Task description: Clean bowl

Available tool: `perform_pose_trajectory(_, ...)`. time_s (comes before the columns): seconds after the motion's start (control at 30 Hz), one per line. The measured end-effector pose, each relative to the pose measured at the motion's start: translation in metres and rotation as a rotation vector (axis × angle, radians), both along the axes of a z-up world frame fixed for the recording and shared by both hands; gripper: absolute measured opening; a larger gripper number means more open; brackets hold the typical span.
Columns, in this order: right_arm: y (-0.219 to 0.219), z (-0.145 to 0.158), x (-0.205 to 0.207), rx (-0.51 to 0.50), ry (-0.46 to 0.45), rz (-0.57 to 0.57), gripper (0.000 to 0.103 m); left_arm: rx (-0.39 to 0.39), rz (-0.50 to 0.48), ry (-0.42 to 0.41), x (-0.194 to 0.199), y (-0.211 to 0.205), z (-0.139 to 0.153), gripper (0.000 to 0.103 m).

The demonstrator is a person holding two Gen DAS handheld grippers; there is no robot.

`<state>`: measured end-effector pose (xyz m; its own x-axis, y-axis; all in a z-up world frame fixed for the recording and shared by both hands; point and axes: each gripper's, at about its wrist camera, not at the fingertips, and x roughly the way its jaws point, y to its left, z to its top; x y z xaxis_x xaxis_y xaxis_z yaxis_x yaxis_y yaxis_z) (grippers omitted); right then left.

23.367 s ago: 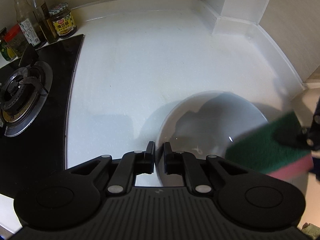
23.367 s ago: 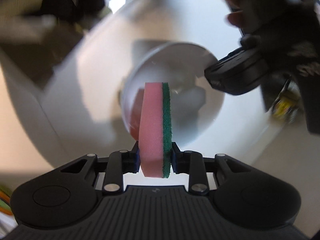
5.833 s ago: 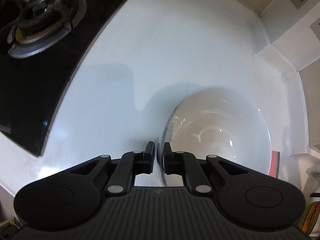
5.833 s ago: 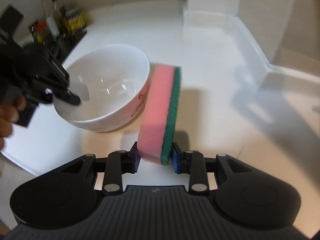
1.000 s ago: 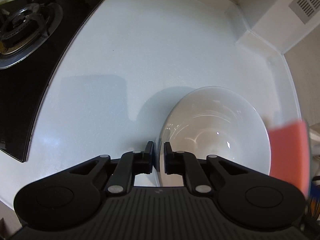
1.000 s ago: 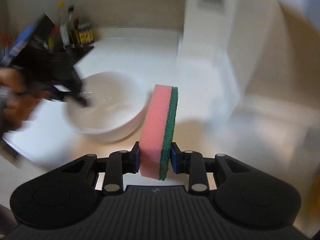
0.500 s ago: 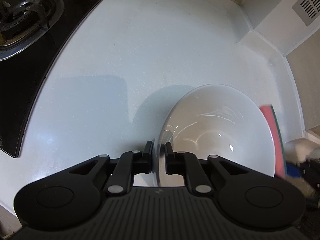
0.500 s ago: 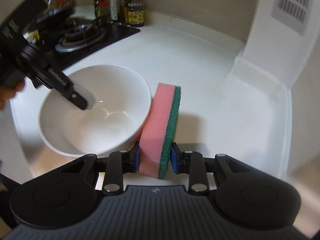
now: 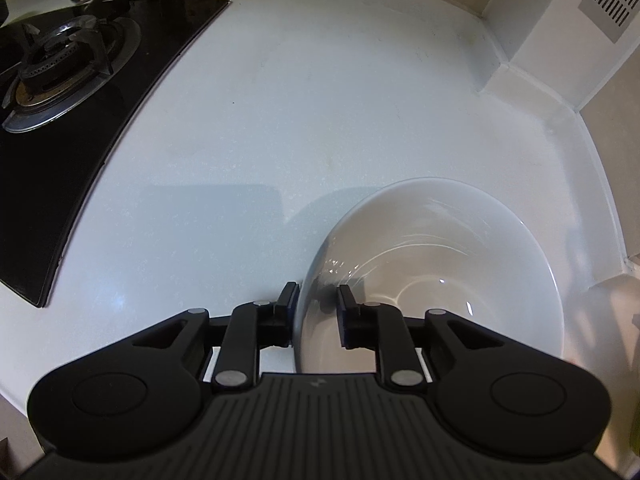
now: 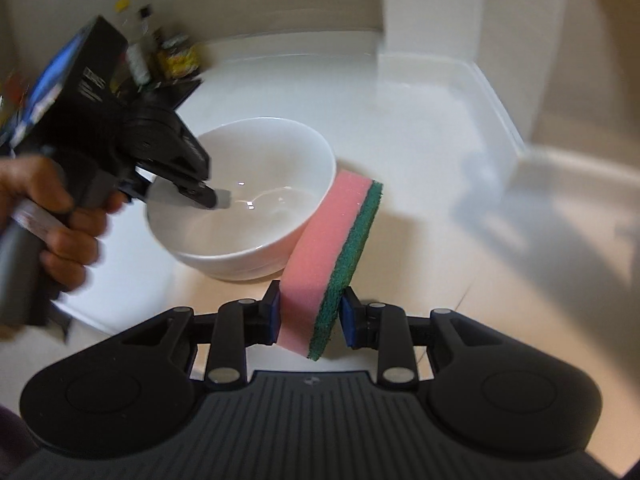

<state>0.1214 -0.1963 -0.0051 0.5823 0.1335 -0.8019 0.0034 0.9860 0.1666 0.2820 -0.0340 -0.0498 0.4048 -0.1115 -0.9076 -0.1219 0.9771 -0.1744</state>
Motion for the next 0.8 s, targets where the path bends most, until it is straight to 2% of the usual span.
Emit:
perform_pose_trajectory(0.1,0.01,0.002,-0.017,0.077,0.01,-0.062,0.026,0.006,0.005,-0.006,-0.002,-0.004,0.0,0.022)
perform_pose_trajectory(0.33,0.009,0.016,-0.037,0.207,0.044,-0.036,0.026,0.011,0.013,-0.018,-0.007,-0.009,0.0,0.022)
perform_pose_trajectory(0.53,-0.025,0.032,-0.017,0.074,-0.004,0.024,0.026,-0.107,0.008,0.061,-0.003,0.007,-0.003,0.01)
perform_pose_trajectory(0.7,-0.053,0.045,0.002,-0.042,-0.046,0.085,0.026,-0.098,-0.043,0.072,-0.007,0.004,0.0,0.01)
perform_pose_trajectory(0.8,-0.06,0.039,0.052,-0.231,-0.098,0.357,0.026,-0.076,-0.089,0.066,-0.004,-0.001,-0.004,0.01)
